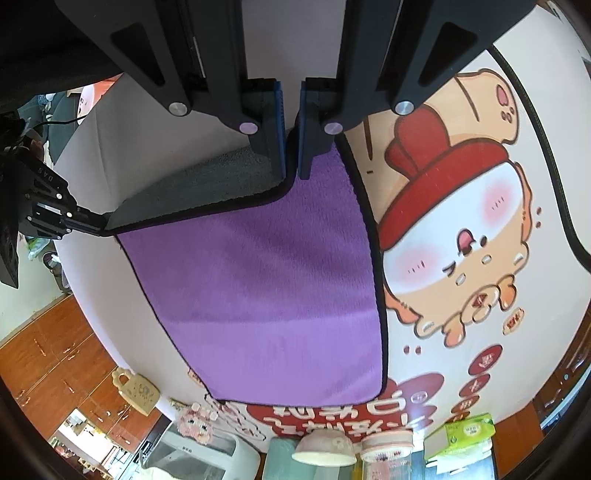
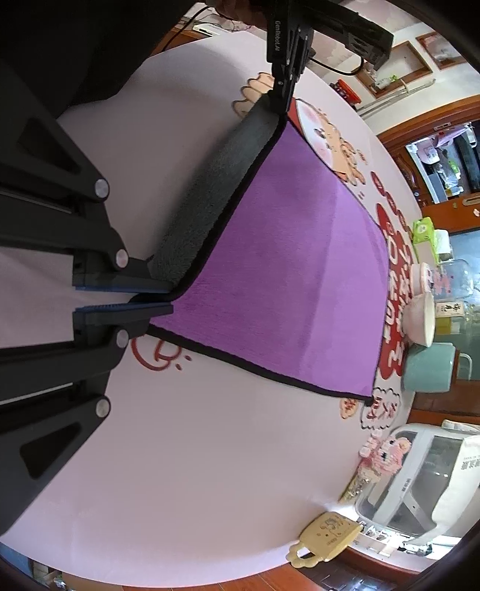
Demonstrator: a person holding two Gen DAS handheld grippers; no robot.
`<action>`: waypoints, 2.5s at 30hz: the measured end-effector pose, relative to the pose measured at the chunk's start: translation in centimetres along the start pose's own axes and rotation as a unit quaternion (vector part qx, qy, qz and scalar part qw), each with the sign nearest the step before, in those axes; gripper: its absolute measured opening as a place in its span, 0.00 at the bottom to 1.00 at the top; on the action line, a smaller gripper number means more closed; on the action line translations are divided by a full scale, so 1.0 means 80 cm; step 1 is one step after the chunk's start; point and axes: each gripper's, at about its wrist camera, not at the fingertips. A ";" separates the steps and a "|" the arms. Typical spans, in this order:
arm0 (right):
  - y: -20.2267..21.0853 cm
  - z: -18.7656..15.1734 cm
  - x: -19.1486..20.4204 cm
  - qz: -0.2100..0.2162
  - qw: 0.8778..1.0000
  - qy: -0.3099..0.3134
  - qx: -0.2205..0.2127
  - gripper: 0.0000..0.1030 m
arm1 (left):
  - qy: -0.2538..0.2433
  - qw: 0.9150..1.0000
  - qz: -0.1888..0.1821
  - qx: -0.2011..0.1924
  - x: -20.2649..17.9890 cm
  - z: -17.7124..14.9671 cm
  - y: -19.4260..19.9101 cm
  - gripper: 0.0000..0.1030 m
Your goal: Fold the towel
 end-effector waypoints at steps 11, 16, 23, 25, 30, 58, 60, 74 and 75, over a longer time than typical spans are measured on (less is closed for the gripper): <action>0.049 0.055 -0.003 -0.032 0.998 0.009 -0.059 0.04 | -0.029 0.998 0.013 -0.052 -0.013 0.040 0.061 0.04; 0.068 0.092 -0.010 -0.050 0.994 0.014 -0.099 0.04 | -0.049 0.996 0.023 -0.072 -0.017 0.069 0.079 0.04; 0.076 0.148 -0.027 -0.067 0.985 0.008 -0.159 0.04 | -0.054 0.992 0.040 -0.106 -0.014 0.120 0.090 0.04; 0.073 0.162 -0.034 -0.070 0.983 0.004 -0.171 0.04 | -0.053 0.990 0.050 -0.119 -0.010 0.137 0.090 0.04; 0.049 0.190 -0.053 -0.076 0.981 -0.001 -0.177 0.04 | -0.035 0.986 0.066 -0.152 0.007 0.184 0.085 0.04; -0.116 0.279 -0.140 -0.064 0.989 -0.064 -0.120 0.15 | 0.062 0.987 0.097 -0.110 0.090 0.294 -0.065 0.19; -0.117 0.277 -0.144 -0.072 0.988 -0.079 -0.116 0.24 | 0.070 0.986 0.106 -0.110 0.092 0.290 -0.065 0.25; -0.045 0.243 -0.116 -0.091 0.979 -0.115 -0.139 0.49 | 0.097 0.983 0.094 -0.126 0.083 0.208 -0.004 0.35; -0.036 0.236 -0.109 -0.094 0.978 -0.119 -0.140 0.49 | 0.098 0.982 0.092 -0.131 0.083 0.197 0.005 0.36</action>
Point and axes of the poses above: each gripper's, at about its wrist camera, not at the fingertips, and y roughly against the way its jaws point, x to its left, z to its top, and after that the axes turned 2 degrees about x, right-handed
